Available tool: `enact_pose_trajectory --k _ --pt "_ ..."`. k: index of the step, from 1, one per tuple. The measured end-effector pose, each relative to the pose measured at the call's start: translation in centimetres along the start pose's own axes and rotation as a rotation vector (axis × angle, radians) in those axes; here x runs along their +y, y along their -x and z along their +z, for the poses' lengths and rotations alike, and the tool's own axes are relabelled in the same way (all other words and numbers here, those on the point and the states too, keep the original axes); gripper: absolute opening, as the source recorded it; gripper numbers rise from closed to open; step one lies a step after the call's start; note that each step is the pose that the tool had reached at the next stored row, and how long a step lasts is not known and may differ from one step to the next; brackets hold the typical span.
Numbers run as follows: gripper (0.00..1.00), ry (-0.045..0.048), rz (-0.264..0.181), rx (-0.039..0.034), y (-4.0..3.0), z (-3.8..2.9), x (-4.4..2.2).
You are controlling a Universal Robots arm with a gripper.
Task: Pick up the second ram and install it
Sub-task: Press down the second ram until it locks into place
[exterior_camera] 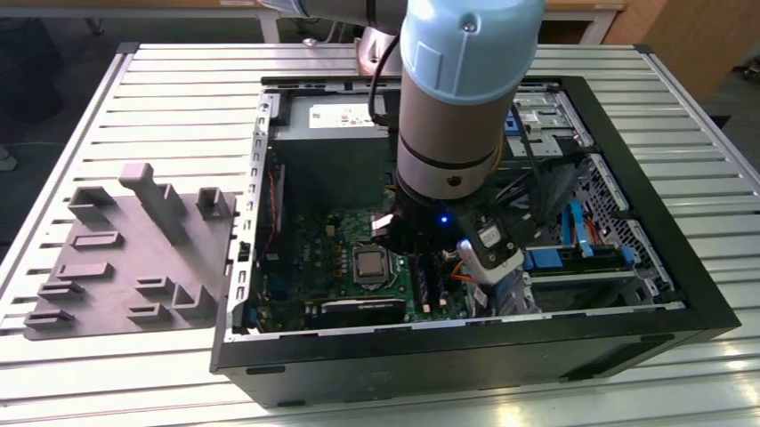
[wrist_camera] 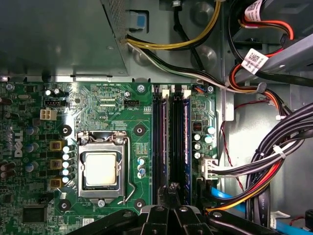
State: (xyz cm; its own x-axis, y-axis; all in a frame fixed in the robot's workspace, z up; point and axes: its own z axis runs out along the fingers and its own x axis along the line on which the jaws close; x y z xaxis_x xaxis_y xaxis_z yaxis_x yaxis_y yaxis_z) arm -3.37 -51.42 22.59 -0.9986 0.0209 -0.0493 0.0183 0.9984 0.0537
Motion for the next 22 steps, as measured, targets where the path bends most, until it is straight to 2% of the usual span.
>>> enact_pose_trajectory --k 4,11,22 --pt "0.11 0.0001 0.0 0.0 -0.01 0.23 -0.01" --pt "0.11 0.0003 0.0 -0.0001 -0.02 0.26 -0.03" --pt "0.11 0.0002 0.0 -0.0001 0.0 0.23 -0.6"
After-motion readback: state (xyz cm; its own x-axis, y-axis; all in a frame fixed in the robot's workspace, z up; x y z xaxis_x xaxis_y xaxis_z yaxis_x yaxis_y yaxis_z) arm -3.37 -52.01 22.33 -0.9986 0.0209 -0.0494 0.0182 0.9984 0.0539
